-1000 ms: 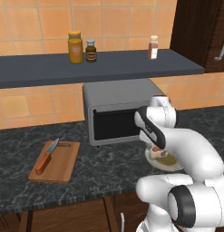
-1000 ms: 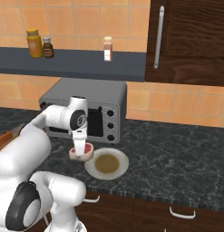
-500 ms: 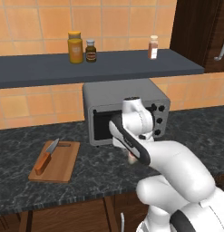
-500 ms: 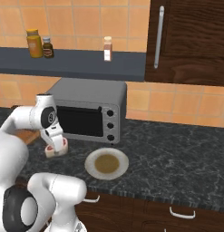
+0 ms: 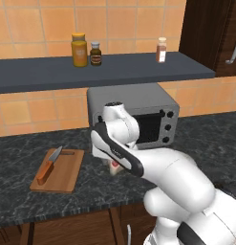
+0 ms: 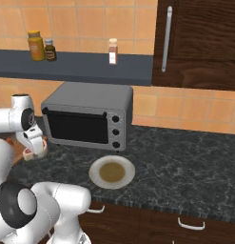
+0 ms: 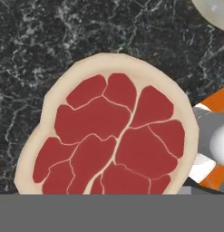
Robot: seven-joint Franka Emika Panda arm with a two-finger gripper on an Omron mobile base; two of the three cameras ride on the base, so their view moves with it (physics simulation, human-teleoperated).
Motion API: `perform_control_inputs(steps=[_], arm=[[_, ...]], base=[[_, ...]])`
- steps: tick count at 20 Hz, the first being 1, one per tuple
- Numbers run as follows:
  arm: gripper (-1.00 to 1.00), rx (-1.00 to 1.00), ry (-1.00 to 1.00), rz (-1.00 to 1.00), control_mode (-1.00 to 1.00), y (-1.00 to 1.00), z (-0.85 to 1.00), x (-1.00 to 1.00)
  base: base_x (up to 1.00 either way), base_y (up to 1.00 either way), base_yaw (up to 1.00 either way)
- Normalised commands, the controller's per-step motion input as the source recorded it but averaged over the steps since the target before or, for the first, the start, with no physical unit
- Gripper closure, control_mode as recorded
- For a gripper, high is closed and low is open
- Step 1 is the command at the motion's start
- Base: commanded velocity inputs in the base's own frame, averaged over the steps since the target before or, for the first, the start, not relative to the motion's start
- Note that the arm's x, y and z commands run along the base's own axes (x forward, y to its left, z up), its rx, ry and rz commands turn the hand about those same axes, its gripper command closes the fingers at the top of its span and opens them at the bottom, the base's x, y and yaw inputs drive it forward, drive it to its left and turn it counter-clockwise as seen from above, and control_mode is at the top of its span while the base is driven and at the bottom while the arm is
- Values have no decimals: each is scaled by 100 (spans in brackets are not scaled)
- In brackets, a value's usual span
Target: Pick up the knife from the drawer and place it on the cutting board. Then place the meat from the plate to the cutting board.
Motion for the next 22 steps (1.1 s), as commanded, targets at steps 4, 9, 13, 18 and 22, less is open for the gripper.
perform_control_inputs(steps=[4,9,13,18,22], arm=[[100,0,0,6,-100,73,0,19],[100,0,0,4,-100,68,1,4],[100,0,-3,3,-100,46,0,0],[100,0,-1,0,-100,52,0,39],[100,0,0,0,-100,28,-23,55]], base=[[0,0,0],[0,0,0],[0,0,0],[0,0,0],[0,0,0]])
